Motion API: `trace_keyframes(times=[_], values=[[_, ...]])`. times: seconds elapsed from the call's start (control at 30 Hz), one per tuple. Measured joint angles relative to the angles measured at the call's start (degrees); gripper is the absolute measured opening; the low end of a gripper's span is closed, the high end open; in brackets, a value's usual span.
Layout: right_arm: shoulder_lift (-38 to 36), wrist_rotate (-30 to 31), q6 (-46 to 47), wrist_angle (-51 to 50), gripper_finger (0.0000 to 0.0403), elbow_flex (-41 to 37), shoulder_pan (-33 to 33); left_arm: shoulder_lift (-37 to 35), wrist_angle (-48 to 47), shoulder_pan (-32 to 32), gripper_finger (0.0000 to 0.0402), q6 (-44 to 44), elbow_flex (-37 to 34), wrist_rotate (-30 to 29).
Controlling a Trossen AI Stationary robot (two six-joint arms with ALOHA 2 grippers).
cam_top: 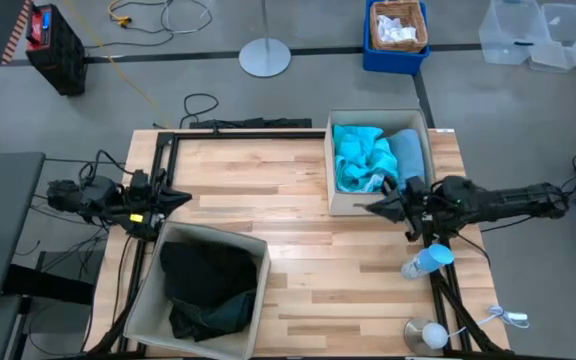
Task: Sort clothes
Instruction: Return to Home Position
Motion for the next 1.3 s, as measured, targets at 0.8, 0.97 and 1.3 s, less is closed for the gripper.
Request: trace_keyframes(times=[0.8,0.97,1.3], values=[[-0.2,3.2,-9.9,9.2,0.0,-18.4,7.4,-2.5,-9.2,0.0,0.0,4.6,-1.0,-2.1],[-2.6,4.7,-12.6,7.7,0.0,-18.4,7.4,-2.5,-5.8,0.0,0.0,7.1,-1.1,-1.0],[-12.6,6.2,-14.3,-2.3,0.0,-18.4,7.9,-2.7,13.5,0.0,0.0,8.1,-15.9,2.9]])
